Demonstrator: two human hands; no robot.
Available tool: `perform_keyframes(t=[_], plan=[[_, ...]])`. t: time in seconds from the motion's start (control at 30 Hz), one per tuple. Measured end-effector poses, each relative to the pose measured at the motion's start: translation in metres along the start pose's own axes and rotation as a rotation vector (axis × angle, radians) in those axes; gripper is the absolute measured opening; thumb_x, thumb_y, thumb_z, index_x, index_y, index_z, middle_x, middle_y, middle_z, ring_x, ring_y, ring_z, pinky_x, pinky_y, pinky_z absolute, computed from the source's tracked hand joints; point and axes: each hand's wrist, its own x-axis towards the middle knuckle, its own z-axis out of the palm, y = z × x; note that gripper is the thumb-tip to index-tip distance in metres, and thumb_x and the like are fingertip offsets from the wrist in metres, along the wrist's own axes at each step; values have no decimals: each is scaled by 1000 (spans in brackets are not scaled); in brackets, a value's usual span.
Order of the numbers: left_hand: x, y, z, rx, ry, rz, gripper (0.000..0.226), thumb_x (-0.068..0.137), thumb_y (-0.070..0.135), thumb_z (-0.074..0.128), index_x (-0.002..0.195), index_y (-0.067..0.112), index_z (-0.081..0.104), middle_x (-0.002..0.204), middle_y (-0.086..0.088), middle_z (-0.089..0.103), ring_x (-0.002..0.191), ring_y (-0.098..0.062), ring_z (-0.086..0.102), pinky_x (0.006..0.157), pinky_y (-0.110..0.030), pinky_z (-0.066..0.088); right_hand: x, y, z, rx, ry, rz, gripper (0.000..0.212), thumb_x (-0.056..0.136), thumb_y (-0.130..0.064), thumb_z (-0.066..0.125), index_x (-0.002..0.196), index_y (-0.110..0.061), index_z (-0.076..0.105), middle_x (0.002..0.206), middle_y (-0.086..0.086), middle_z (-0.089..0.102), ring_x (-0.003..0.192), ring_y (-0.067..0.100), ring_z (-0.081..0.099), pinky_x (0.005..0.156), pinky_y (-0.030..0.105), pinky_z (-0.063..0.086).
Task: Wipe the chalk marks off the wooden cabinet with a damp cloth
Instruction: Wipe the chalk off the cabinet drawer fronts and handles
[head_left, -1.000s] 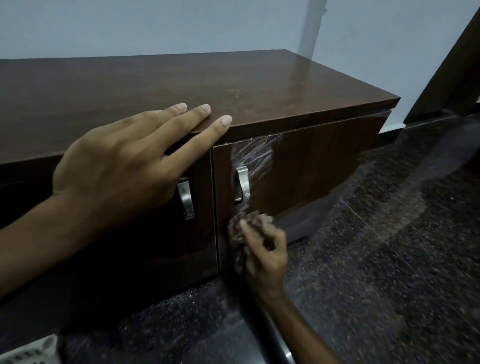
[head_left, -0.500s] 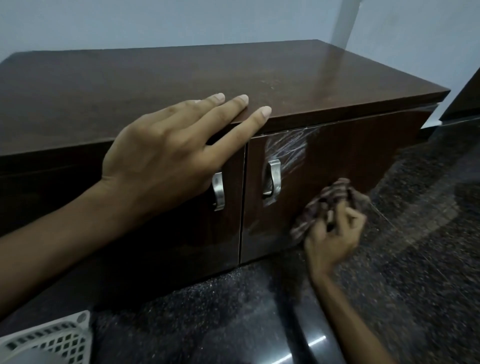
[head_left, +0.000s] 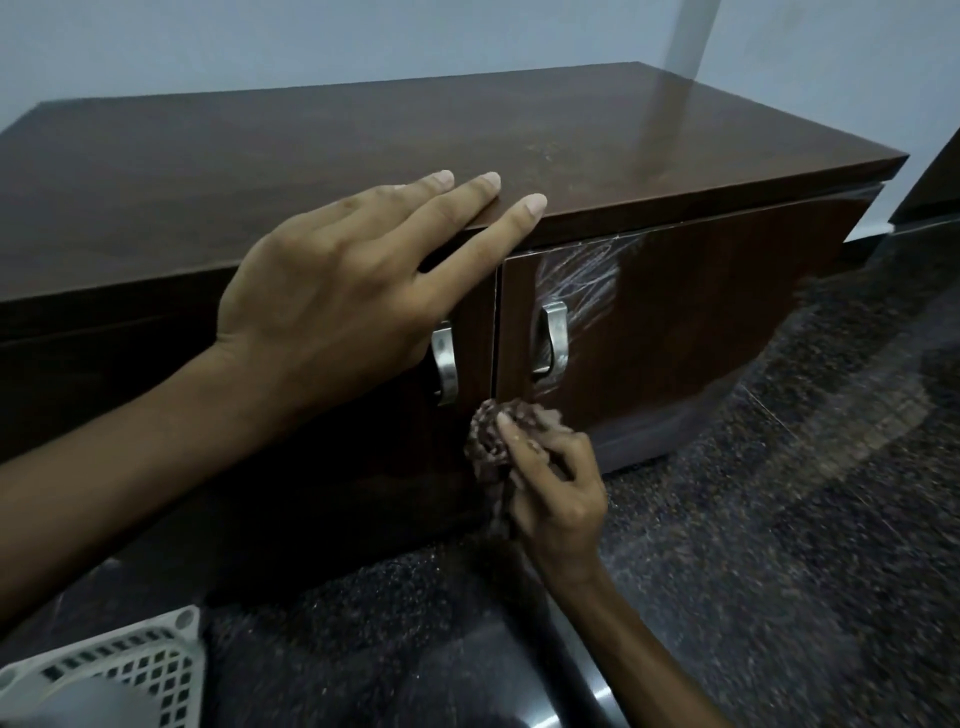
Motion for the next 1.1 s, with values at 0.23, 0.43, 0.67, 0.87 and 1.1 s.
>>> perform_keyframes(t=[0.23,0.43,0.67,0.87,1.1], plan=[[-1,0,-1,46,-67,17,54,103,1,42,155,16,41,146,-12,58,125,-31,63,94,-35,51,46,26,-24,-73,335,346,55,79,16,60,127,-10,60,93,6,49,78,19,52,71,17,43],[1,0,0,58,-42,22,54,103,3,47,155,16,42,146,-11,58,126,-30,63,94,-34,48,4,-10,5,0,88,201,28,88,-6,59,113,2,71,96,1,48,91,5,49,79,16,49],[-1,0,1,51,-26,35,54,104,5,51,156,17,40,147,-10,57,127,-29,62,91,-34,49,17,-6,-3,85,192,308,33,86,5,64,117,-3,68,92,8,53,86,14,57,83,18,49],[-1,0,2,54,-19,43,53,104,4,46,156,16,40,147,-11,57,127,-30,62,91,-35,51,37,3,-4,81,361,508,29,89,-3,66,117,3,70,88,-2,47,69,13,47,64,16,42],[-1,0,2,46,-11,36,61,99,2,54,156,18,39,148,-8,56,128,-28,61,96,-32,45,20,-2,-9,38,148,299,38,87,4,63,124,-5,62,95,5,50,87,10,54,83,8,44]])
